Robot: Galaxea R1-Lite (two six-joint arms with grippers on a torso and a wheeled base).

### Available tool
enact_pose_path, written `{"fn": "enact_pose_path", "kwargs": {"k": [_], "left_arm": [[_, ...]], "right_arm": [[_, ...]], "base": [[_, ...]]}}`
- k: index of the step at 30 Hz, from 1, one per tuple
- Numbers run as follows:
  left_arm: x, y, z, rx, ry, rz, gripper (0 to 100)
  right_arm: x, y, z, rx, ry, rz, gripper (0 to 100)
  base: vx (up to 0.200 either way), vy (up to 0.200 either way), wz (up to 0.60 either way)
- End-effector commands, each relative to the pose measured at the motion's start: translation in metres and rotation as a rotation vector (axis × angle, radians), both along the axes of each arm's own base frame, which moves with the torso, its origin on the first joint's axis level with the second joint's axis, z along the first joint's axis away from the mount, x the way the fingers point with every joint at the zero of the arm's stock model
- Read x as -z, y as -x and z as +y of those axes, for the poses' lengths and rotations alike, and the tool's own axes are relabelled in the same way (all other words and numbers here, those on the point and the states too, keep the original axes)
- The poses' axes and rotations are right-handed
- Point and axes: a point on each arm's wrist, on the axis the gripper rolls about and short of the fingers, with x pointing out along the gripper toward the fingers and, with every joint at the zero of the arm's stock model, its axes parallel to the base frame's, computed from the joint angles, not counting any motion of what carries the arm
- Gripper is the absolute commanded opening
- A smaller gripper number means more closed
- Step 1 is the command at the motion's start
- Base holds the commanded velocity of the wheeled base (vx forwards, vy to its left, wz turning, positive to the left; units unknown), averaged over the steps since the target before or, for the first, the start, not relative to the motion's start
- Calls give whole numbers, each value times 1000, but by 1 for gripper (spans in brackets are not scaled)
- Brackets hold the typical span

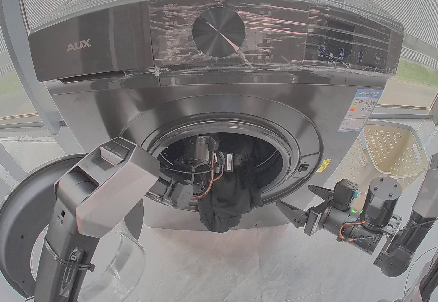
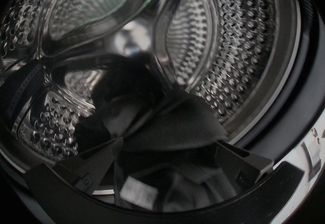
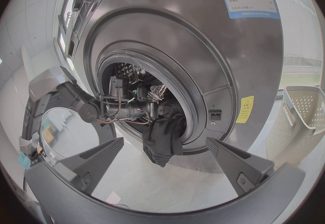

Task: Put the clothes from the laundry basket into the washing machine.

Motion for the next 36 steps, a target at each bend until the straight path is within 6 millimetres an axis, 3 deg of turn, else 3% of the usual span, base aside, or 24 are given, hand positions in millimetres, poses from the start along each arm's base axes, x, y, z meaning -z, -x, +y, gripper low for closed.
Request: {"fn": "enact_pose_path", "kwargs": {"k": [1, 8, 22, 23, 30, 33, 36], "left_arm": [[-29, 46, -5, 115, -5, 74, 100], [1, 69, 3, 201, -72, 214, 100], [42, 58, -3, 185, -101, 256, 100], [43, 57, -4, 185, -102, 257, 0], [37, 45, -7, 154, -84, 211, 0], [29, 38, -9, 128, -64, 166, 0], [11, 18, -5, 37, -29, 67, 0]], "right_arm": [[0, 0, 0, -1, 0, 1, 100], [0, 0, 0, -2, -1, 2, 100], [0, 1, 2, -10, -3, -1, 100], [0, 1, 2, -10, -3, -1, 100], [-2, 1, 2, -10, -6, -6, 100], [-2, 1, 3, -11, -8, -8, 100], [-2, 1, 3, -11, -9, -9, 100]], "base": [[0, 0, 0], [0, 0, 0], [0, 0, 0], [0, 0, 0], [0, 0, 0], [0, 0, 0], [0, 0, 0]]}}
